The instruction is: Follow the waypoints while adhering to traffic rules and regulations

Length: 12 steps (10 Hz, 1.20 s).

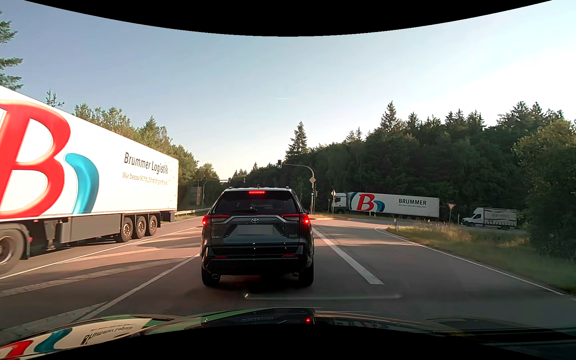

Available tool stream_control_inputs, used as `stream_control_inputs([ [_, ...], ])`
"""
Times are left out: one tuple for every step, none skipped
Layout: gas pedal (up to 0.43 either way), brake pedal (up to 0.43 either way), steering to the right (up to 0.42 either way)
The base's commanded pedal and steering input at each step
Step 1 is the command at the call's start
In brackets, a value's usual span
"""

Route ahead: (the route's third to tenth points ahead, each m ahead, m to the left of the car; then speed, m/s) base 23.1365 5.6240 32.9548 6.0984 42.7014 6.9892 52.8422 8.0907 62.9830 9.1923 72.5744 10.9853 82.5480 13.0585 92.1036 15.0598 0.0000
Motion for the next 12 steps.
stream_control_inputs([
  [0.0,0.25,-0.011],
  [0.0,0.25,-0.011],
  [0.0,0.25,-0.011],
  [0.0,0.25,-0.011],
  [0.0,0.25,-0.011],
  [0.0,0.256,-0.011],
  [0.0,0.25,-0.011],
  [0.0,0.256,-0.011],
  [0.0,0.256,-0.011],
  [0.0,0.256,-0.011],
  [0.0,0.25,-0.011],
  [0.0,0.25,-0.011],
])
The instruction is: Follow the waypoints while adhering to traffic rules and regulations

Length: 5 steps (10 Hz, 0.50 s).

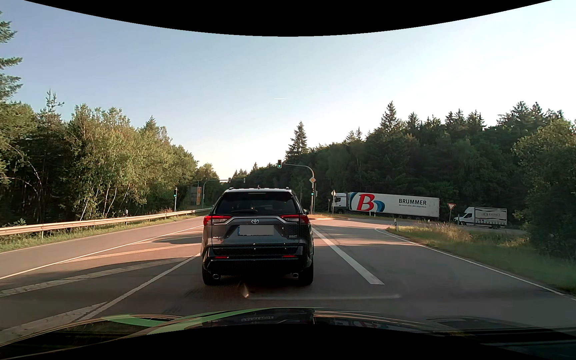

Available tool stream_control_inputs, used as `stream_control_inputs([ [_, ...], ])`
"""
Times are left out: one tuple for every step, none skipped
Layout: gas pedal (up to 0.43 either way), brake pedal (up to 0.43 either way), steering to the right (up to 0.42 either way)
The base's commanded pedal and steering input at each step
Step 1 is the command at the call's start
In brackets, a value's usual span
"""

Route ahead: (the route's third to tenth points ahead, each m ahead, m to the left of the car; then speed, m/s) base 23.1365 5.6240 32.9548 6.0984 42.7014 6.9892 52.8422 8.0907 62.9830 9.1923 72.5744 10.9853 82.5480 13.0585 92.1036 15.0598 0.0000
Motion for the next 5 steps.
stream_control_inputs([
  [0.0,0.256,-0.011],
  [0.0,0.244,-0.011],
  [0.0,0.116,-0.011],
  [0.0,0.0,-0.011],
  [0.0,0.0,-0.011],
])
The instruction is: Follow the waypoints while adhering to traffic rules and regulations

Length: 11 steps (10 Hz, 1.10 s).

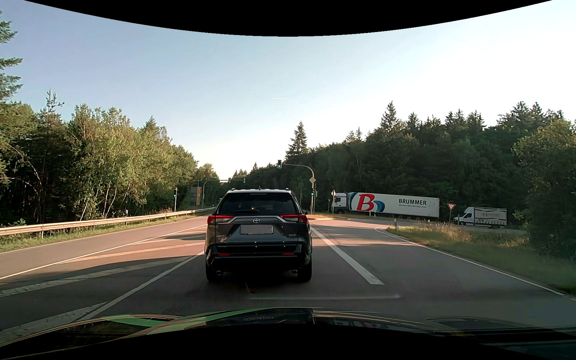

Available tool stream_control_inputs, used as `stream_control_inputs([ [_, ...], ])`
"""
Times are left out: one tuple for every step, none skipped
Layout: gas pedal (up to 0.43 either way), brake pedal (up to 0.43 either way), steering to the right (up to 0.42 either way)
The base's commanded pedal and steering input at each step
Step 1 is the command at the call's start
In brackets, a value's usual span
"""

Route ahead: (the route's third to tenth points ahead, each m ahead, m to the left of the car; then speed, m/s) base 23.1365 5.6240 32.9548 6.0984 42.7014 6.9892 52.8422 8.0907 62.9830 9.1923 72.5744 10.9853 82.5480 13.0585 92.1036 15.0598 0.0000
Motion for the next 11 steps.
stream_control_inputs([
  [0.0,0.0,-0.011],
  [0.0,0.0,-0.011],
  [0.008,0.0,-0.011],
  [0.079,0.0,-0.011],
  [0.189,0.0,-0.011],
  [0.189,0.0,-0.011],
  [0.197,0.0,-0.011],
  [0.209,0.0,-0.011],
  [0.209,0.0,-0.011],
  [0.22,0.0,-0.011],
  [0.22,0.0,-0.011],
])
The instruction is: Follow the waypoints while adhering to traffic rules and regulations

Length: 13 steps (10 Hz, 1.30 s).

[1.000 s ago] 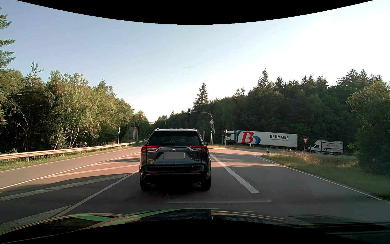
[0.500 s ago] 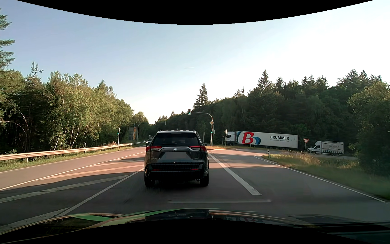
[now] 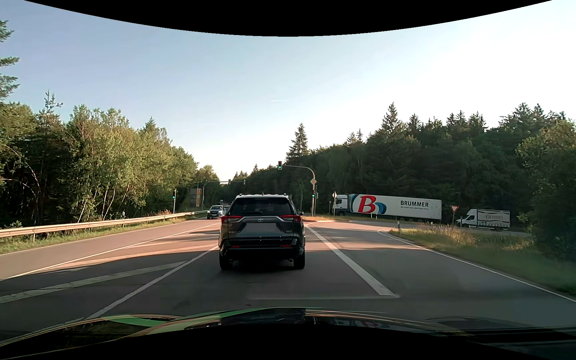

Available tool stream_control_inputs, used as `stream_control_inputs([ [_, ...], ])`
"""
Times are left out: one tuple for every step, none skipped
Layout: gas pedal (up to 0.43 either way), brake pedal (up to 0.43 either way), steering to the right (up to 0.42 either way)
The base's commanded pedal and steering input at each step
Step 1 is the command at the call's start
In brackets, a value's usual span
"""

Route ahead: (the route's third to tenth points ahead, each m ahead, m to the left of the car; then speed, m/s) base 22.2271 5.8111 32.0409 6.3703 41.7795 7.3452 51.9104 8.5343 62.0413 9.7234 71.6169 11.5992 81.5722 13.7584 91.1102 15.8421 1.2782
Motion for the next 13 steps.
stream_control_inputs([
  [0.228,0.0,-0.011],
  [0.228,0.0,-0.012],
  [0.228,0.0,-0.012],
  [0.24,0.0,-0.012],
  [0.24,0.0,-0.012],
  [0.24,0.0,-0.011],
  [0.24,0.0,-0.011],
  [0.24,0.0,-0.011],
  [0.24,0.0,-0.011],
  [0.248,0.0,-0.011],
  [0.28,0.0,-0.011],
  [0.299,0.0,-0.01],
  [0.311,0.0,-0.01],
])
